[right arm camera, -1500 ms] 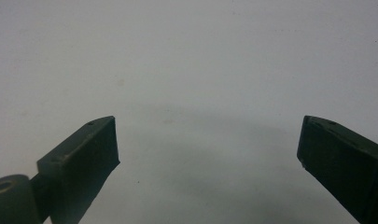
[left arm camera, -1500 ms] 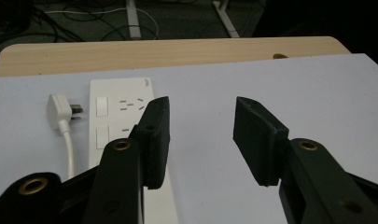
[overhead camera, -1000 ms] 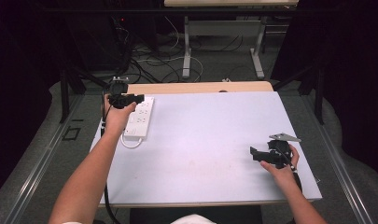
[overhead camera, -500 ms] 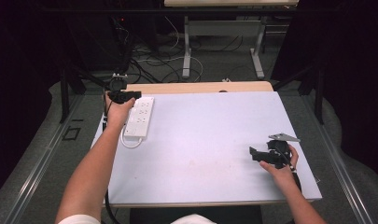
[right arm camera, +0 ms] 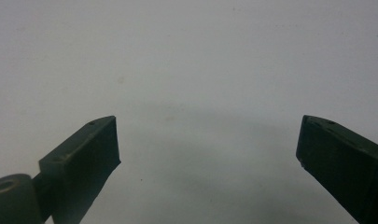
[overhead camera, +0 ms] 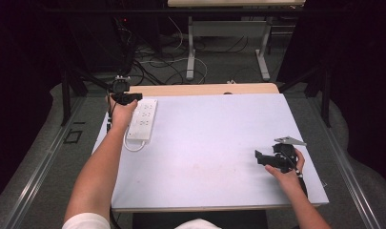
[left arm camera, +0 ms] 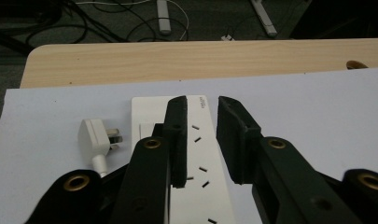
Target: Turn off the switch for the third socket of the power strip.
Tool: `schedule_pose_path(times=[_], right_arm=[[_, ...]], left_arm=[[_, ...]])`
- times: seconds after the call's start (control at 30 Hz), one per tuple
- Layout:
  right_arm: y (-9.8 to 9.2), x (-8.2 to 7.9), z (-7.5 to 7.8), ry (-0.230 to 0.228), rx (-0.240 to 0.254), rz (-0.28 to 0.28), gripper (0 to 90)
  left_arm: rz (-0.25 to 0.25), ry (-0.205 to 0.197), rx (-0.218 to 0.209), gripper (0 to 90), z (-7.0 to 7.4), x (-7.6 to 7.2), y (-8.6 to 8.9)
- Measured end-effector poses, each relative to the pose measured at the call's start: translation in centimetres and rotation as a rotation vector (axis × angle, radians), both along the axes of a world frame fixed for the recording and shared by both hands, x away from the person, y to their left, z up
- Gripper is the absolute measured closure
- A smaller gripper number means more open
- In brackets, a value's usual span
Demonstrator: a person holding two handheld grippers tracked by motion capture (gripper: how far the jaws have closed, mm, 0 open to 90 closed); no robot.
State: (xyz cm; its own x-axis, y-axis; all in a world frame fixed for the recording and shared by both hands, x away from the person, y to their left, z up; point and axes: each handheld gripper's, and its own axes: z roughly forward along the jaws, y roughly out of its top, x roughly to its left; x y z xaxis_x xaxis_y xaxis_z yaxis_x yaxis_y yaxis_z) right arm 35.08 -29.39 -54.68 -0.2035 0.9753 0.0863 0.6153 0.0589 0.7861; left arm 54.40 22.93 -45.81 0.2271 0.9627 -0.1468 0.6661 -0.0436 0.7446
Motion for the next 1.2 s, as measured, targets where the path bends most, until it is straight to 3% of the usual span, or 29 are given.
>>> schedule_pose_path(times=[0.47,1.0,1.2], right_arm=[[0.0,-0.1,-0.1,0.000,-0.024,-0.019,5.6],[0.0,-0.2,-0.2,0.013,-0.013,-0.023,5.7],[0.2,-0.1,-0.2,0.008,-0.012,0.001,5.7]], left_arm=[[0.020,0.001,0.003,88.7,-1.8,1.7,1.3],[0.018,0.032,0.031,90.0,-3.6,2.8,1.8],[0.017,0.039,0.038,90.0,-4.2,3.2,1.9]])
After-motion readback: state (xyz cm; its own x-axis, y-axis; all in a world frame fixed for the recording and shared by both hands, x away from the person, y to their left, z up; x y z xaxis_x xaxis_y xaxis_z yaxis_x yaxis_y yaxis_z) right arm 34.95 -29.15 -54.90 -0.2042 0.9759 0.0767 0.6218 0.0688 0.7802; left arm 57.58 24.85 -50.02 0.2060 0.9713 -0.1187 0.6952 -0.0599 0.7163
